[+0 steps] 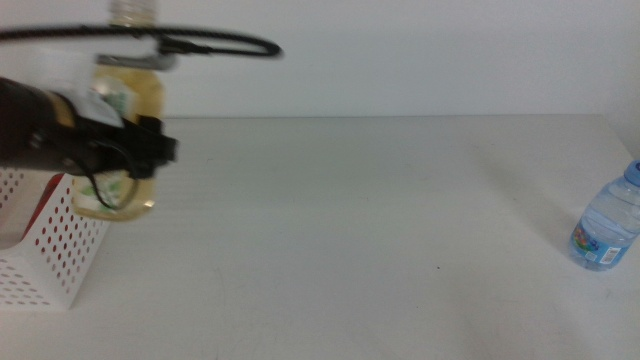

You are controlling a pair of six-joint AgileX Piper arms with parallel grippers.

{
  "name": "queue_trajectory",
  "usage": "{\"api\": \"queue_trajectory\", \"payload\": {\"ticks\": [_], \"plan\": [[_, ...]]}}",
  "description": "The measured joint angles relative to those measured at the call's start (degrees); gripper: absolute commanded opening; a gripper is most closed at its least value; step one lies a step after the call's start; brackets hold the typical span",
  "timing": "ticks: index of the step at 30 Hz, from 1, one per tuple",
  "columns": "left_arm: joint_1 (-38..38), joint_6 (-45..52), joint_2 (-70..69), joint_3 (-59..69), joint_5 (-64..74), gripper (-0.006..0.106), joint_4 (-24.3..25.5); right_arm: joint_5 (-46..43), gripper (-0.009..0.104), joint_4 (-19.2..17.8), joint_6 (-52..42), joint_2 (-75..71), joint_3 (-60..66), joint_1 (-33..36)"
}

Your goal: Use arms to grab the bottles and put them into the dustbin to the left of the table.

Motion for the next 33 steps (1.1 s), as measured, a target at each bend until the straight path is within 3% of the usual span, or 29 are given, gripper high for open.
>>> {"api": "queue_trajectory", "payload": {"ticks": [4, 10, 14, 26, 33], "plan": [[7.24, 4.78, 0.00, -2.62, 3.73, 0.009, -5.29, 0.00, 0.074, 0.00, 0.00, 0.00, 0.00, 0.00], [16.91, 20.59, 0.05, -4.25, 9.95, -0.004, -16.33, 0.00, 0.074, 0.00, 0.00, 0.00, 0.00, 0.00], [22.79, 27.31, 1.28, -9.69, 16.18, -0.005, -21.05, 0.00, 0.074, 0.00, 0.00, 0.00, 0.00, 0.00], [34.04, 30.91, 19.74, -30.69, 37.40, -0.005, -22.14, 0.00, 0.074, 0.00, 0.00, 0.00, 0.00, 0.00], [36.99, 37.15, 29.92, -35.34, 38.54, -0.005, -21.28, 0.00, 0.074, 0.00, 0.00, 0.00, 0.00, 0.00]]}}
